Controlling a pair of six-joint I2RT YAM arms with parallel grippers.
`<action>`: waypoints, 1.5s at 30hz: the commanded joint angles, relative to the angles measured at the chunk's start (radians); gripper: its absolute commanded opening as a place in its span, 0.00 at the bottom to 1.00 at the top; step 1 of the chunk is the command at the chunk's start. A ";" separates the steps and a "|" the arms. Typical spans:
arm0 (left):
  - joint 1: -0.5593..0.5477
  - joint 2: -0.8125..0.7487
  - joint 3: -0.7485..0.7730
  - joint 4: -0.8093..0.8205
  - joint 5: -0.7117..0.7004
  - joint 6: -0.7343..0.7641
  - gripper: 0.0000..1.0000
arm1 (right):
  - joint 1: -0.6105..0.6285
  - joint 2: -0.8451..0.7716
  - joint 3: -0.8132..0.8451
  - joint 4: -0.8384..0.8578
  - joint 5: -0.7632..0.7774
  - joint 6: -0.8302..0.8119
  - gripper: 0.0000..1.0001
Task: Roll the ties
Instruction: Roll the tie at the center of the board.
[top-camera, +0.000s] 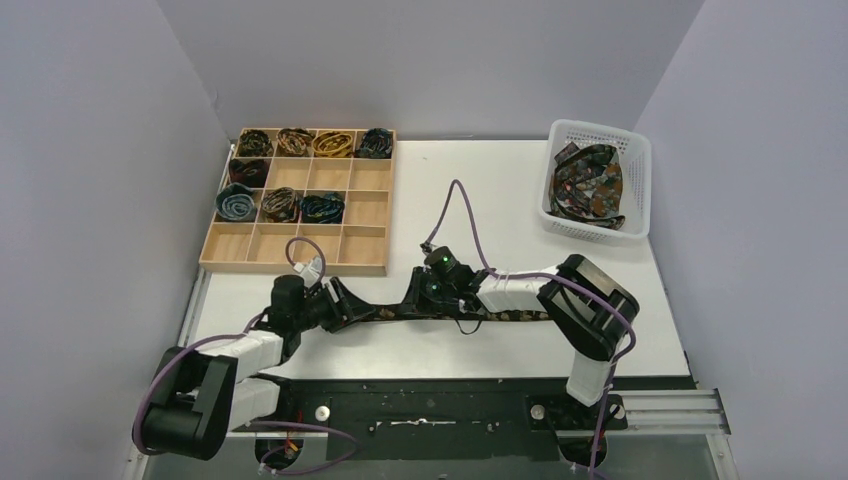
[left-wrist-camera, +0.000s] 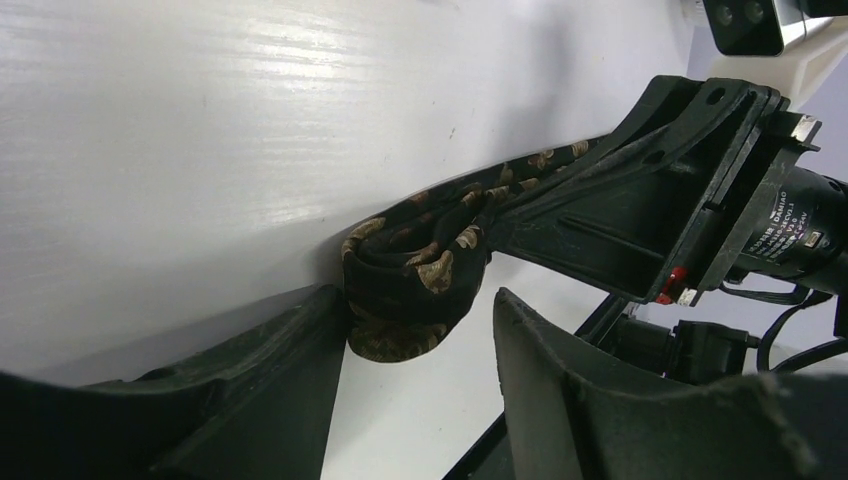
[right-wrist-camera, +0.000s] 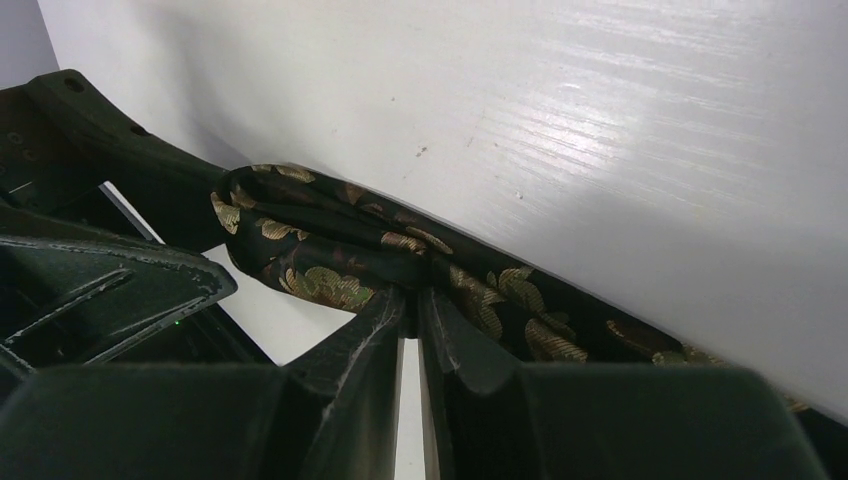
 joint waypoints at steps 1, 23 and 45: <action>0.002 0.075 -0.002 0.046 -0.005 0.058 0.53 | -0.008 0.045 0.003 -0.014 0.004 0.003 0.13; -0.108 -0.039 0.151 -0.245 -0.275 0.108 0.05 | -0.014 0.007 0.023 0.039 -0.074 -0.016 0.19; -0.503 0.076 0.642 -0.912 -0.956 0.228 0.00 | -0.145 -0.323 -0.061 -0.204 0.196 -0.103 0.43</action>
